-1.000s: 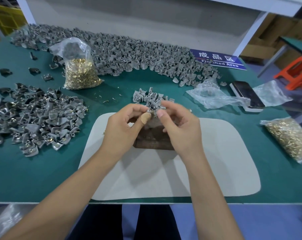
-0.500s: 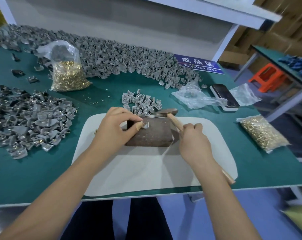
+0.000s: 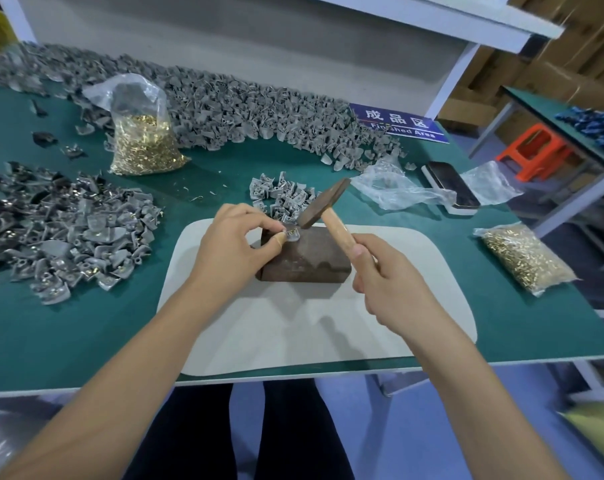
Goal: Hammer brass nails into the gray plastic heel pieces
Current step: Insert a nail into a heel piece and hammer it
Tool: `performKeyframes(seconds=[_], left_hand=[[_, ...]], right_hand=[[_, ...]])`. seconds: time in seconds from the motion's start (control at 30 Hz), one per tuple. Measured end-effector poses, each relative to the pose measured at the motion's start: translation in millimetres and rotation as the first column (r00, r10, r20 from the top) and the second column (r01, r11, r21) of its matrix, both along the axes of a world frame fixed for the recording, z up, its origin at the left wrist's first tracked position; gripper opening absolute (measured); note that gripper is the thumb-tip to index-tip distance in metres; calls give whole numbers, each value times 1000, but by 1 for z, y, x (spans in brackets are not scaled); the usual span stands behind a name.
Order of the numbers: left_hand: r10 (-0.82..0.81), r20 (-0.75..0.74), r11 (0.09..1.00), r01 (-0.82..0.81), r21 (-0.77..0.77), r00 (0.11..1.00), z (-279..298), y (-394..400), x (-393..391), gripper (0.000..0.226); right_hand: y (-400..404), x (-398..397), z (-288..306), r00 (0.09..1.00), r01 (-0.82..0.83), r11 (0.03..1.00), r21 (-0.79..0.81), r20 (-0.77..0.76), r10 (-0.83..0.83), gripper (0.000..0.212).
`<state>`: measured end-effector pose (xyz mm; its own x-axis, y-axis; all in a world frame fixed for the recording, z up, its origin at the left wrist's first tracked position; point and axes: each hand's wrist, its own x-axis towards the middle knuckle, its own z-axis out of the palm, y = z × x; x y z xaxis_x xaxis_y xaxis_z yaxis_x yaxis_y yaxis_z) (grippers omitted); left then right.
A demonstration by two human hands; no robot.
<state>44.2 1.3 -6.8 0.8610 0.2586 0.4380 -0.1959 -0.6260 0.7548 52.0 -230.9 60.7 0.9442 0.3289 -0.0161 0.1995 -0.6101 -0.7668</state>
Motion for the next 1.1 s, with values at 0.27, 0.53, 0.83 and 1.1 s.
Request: performKeyframes(seconds=[0.27, 0.53, 0.83, 1.1], left_hand=[[72, -36, 996, -70, 53, 997, -1, -1, 0, 5], [77, -54, 995, -73, 69, 996, 0, 0, 1, 6], [58, -59, 997, -55, 51, 997, 0, 2, 1, 6], [67, -75, 997, -64, 48, 995, -1, 2, 1, 7]], right_hand=[[-2, -7, 7, 967, 14, 1000, 28, 254, -20, 27], [2, -7, 8, 981, -22, 993, -116, 191, 44, 25], [4, -12, 1, 979, -10, 996, -85, 203, 27, 25], [7, -10, 0, 979, -25, 987, -157, 195, 56, 24]])
